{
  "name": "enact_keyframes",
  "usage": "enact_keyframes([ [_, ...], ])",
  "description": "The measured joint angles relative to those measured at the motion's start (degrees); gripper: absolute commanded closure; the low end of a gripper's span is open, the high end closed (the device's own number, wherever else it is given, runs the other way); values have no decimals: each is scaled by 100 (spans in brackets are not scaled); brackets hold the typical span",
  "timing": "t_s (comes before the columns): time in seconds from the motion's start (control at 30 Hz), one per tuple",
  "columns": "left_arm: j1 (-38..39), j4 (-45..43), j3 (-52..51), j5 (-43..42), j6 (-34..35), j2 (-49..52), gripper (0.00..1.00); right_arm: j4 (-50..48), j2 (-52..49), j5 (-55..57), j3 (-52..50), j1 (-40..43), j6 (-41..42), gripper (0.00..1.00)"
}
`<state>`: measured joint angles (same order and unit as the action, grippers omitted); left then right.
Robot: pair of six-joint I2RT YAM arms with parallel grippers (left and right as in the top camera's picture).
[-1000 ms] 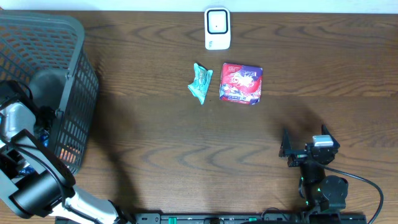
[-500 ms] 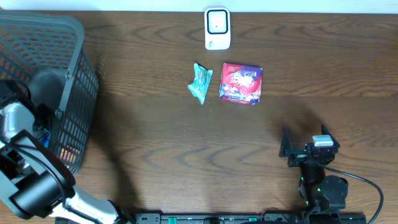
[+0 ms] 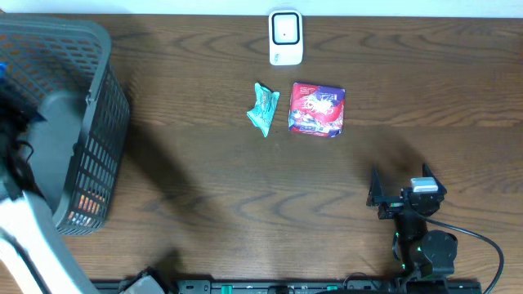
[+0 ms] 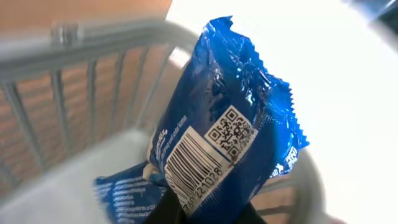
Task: Scan the item barcode
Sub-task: 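Grasp the blue snack wrapper in the basket with left gripper, then carry the blue wrapper and lower it left of the green packet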
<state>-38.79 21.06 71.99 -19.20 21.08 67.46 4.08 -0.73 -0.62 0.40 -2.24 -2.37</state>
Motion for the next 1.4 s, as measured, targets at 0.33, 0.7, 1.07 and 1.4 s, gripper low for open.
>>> enact_keyframes([
  [0.33, 1049, -398, 0, -195, 1440, -1438, 93, -2, 0, 0, 0, 0, 0, 1],
  [0.7, 3300, 98, 4, 212, 1679, -992, 93, 0, 0, 0, 0, 0, 0, 1],
  [1.07, 4964, 914, 4, 2107, 1690, 785, 93, 0, 0, 0, 0, 0, 0, 1],
  [1.4, 5617, 317, 4, 2817, 2302, 2780, 92, -2, 0, 0, 0, 0, 0, 1],
])
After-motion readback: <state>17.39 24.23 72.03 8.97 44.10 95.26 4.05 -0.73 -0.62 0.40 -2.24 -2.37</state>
